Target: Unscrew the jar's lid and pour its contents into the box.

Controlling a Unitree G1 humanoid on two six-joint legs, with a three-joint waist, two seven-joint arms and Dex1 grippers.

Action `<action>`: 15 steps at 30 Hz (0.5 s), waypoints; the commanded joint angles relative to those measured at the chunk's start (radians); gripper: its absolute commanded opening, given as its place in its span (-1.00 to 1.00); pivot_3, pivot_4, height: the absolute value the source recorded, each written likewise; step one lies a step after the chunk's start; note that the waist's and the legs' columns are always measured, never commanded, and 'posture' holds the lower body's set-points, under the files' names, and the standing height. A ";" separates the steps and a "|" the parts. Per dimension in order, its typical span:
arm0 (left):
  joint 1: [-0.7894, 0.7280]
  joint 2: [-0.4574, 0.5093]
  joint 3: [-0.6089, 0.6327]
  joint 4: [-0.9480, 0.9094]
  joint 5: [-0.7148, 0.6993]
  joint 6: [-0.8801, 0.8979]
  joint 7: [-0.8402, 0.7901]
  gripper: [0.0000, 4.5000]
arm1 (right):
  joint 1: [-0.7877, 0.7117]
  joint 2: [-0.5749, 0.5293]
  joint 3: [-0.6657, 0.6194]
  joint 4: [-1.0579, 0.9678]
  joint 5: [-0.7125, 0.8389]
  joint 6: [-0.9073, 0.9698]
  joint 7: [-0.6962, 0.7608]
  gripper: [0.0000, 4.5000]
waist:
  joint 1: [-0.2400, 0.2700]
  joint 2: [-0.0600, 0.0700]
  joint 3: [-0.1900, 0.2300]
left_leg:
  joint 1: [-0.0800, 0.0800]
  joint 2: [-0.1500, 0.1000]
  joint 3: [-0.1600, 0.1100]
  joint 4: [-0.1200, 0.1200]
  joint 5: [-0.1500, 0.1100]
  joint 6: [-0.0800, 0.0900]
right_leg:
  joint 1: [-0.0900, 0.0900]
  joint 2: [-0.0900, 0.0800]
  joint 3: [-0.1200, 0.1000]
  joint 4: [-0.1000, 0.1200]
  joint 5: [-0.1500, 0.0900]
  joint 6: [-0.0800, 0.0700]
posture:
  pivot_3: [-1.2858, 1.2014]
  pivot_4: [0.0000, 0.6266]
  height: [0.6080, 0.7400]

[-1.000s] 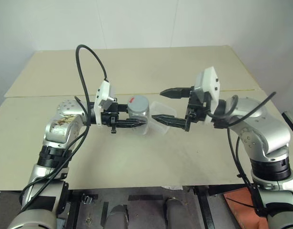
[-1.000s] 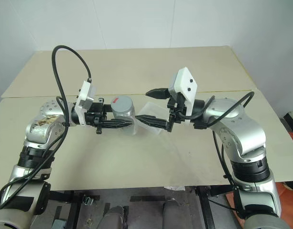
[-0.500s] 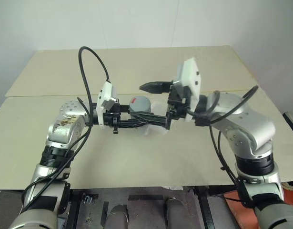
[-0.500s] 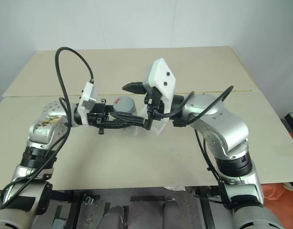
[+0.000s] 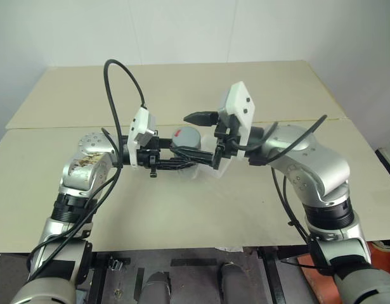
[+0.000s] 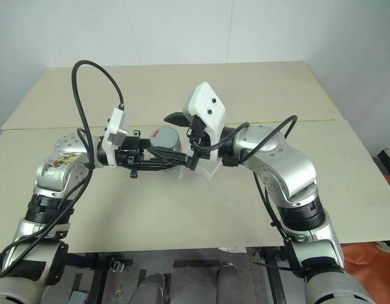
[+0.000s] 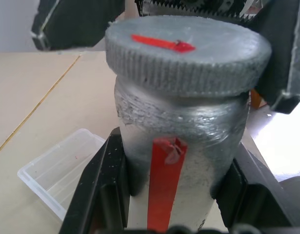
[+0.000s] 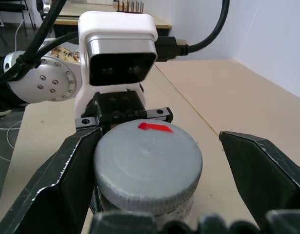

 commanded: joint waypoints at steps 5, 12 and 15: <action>-0.010 0.026 0.019 -0.035 -0.017 0.001 -0.004 -0.15 | 0.010 -0.035 -0.054 -0.020 0.010 -0.029 0.041 0.98 | 0.000 0.000 0.000 | 0.000 0.000 0.000 0.000 0.000 0.000 | 0.000 0.000 0.000 0.000 0.000 0.000 | 0.03 -0.52 1.00; -0.019 0.026 0.015 -0.026 -0.016 -0.003 -0.008 -0.15 | 0.005 -0.027 -0.059 -0.026 0.026 -0.025 0.051 0.98 | 0.000 0.000 0.000 | 0.000 0.000 0.000 0.000 0.000 0.000 | 0.000 0.000 0.000 0.000 0.000 0.000 | 0.03 -0.52 1.00; -0.015 0.025 0.015 -0.033 -0.018 -0.001 -0.009 -0.15 | 0.009 -0.025 -0.057 -0.042 0.042 -0.020 0.063 0.98 | 0.000 0.000 0.000 | 0.000 0.000 0.000 0.000 0.000 0.000 | 0.000 0.000 0.000 0.000 0.000 0.000 | 0.03 -0.52 1.00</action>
